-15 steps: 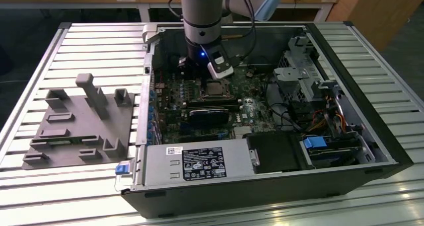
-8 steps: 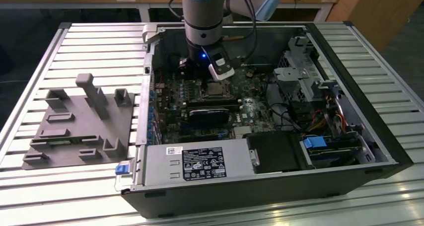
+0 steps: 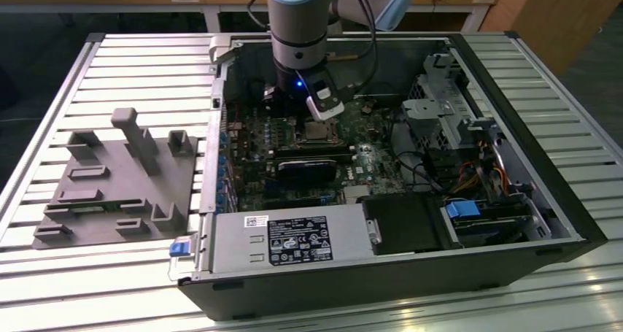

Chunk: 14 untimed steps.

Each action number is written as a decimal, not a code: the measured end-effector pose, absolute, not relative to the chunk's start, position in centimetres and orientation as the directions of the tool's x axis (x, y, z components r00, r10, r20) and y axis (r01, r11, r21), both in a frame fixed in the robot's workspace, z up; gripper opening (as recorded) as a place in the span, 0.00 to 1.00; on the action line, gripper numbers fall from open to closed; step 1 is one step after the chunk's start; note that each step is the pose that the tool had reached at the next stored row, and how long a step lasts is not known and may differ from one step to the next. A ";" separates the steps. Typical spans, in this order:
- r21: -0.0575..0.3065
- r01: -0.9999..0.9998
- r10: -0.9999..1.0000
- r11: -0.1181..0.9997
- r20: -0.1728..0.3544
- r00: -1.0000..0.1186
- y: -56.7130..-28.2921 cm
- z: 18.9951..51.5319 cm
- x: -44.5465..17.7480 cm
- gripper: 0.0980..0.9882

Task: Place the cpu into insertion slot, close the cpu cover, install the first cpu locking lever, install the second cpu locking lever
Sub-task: 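Close the cpu cover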

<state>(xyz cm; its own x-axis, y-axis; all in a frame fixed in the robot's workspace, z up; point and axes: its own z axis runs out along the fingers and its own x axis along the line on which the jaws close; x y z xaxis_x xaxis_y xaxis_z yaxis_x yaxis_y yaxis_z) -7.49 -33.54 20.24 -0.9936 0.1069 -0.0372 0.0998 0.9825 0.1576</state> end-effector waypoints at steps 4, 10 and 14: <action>0.157 0.100 0.107 0.982 -0.037 -0.994 -33.6 20.1 -7.5 0.01; 0.159 0.100 0.107 0.982 -0.037 -0.994 -33.6 20.0 -7.4 0.01; 0.158 0.100 0.107 0.982 -0.037 -0.994 -33.6 20.0 -7.1 0.01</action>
<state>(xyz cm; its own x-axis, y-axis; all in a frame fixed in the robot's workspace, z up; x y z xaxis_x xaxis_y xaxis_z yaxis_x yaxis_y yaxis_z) -7.06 -33.63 19.97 -0.9936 0.1070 -0.0371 0.0998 0.9823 0.1585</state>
